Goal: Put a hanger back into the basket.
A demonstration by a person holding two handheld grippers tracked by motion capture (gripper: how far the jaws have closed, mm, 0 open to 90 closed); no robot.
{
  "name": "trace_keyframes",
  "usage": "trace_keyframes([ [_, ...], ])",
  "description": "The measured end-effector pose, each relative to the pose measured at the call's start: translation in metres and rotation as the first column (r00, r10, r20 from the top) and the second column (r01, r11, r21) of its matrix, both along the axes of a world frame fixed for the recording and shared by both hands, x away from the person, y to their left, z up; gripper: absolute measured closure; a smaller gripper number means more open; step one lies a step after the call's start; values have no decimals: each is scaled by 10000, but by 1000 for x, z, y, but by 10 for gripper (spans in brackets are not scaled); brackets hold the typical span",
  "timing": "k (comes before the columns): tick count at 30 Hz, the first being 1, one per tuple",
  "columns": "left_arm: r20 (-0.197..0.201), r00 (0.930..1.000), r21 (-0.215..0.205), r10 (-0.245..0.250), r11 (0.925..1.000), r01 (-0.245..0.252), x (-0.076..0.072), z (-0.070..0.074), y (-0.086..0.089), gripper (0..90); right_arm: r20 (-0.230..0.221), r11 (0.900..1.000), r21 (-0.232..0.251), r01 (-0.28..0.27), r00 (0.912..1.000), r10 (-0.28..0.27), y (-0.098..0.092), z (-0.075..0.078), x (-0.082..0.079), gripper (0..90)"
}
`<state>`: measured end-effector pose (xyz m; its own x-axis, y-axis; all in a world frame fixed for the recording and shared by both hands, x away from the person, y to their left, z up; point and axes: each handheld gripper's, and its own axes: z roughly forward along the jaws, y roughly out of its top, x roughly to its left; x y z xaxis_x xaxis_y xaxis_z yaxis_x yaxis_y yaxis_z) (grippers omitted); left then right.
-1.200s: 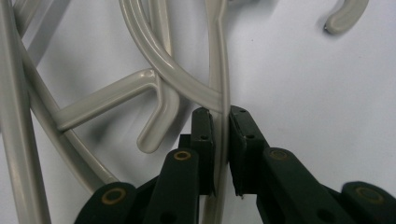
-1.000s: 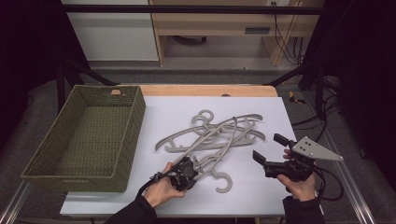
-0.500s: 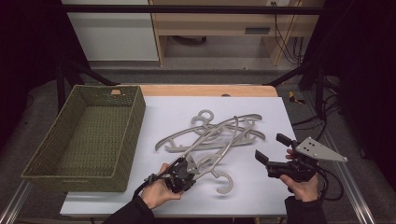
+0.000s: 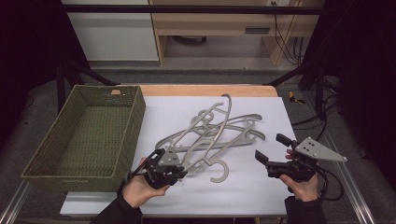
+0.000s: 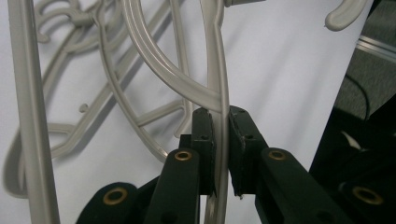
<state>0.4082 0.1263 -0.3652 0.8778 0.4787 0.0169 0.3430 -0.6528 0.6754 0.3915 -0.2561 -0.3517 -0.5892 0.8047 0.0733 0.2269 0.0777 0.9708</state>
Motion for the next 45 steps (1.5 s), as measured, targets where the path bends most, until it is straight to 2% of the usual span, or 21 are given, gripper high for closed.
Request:
trace_keyframes([
  [1, 31, 10000, -259, 86, 9996, -86, 0, 7, 5, 820, -6, 10000, 20, 10, 10000, -10, 0, 0, 0, 59],
  [7, 341, 9993, -981, 161, 9951, -126, -3, 32, 22, 820, -37, 9999, -102, -33, 10000, 32, 1, -2, 1, 58],
  [15, 571, 9984, -1095, -41, 9939, 103, 4, 70, 37, 820, -69, 9998, -150, -160, 9998, 159, 4, -3, 2, 57],
  [21, 409, 9991, -1147, -54, 9933, 100, 21, 91, 51, 819, -57, 9998, -156, -156, 9999, 155, 5, -3, 2, 56],
  [23, 218, 9997, -1189, -87, 9928, 112, 29, 96, 60, 819, -90, 9998, -153, -160, 9998, 159, 5, -3, 2, 56],
  [27, 78, 10000, -872, -2, 9962, 9, 41, 101, 76, 819, -100, 9997, -142, -185, 9998, 184, 5, -3, 3, 57],
  [33, 77, 9995, -444, 296, 9986, -292, 52, 105, 102, 819, -111, 9997, -184, -173, 9998, 171, 6, -4, 3, 56],
  [39, -418, 9987, -399, 278, 9988, -295, 64, 103, 134, 819, -127, 9997, -188, -178, 9998, 176, 6, -4, 3, 57],
  [45, -673, 9956, -456, 656, 9966, -688, 66, 94, 168, 819, -103, 9996, -213, -164, 9998, 162, 6, -4, 4, 57],
])
